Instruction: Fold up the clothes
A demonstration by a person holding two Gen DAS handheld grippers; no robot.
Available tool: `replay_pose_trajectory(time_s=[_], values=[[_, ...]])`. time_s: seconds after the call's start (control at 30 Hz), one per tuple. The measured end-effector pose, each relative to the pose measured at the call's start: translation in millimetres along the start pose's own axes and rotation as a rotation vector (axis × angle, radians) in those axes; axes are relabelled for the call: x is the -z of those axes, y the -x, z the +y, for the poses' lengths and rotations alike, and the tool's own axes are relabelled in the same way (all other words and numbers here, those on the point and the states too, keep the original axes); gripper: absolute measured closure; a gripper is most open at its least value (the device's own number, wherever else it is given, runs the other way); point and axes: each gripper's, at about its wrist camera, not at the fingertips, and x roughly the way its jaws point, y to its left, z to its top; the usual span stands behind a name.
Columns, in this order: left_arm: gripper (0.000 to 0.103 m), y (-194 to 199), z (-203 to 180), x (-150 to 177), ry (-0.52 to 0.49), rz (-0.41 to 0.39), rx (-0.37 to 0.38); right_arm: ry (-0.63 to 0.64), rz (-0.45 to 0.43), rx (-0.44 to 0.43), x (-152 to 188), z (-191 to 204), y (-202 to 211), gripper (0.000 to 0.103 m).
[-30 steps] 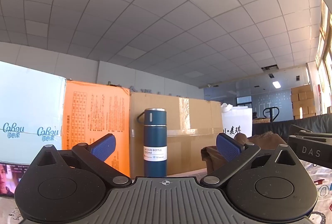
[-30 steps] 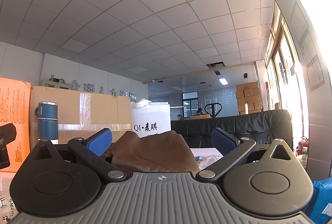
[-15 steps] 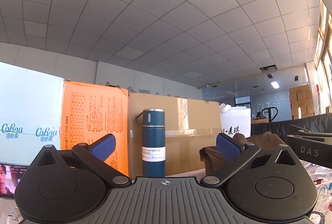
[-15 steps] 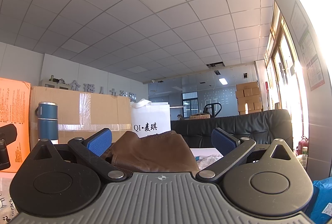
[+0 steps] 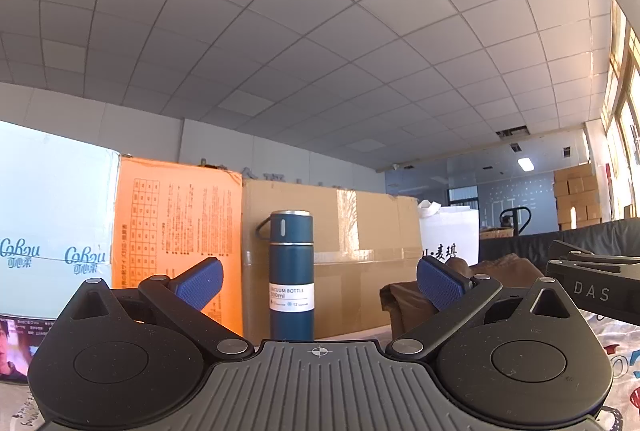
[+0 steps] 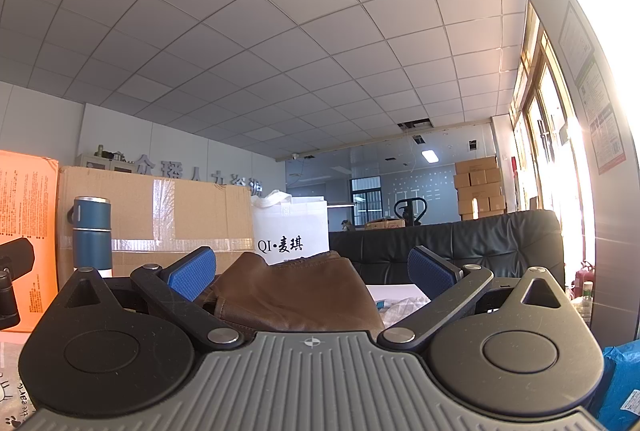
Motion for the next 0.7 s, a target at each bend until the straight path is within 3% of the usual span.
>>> replay_pose_trajectory(time_s=[0.7], values=[[0.000,-0.2,-1.4,0.0,-0.001,0.004,0.011,0.001,0.002,0.000,1.3,1.1,-0.1,0.000]])
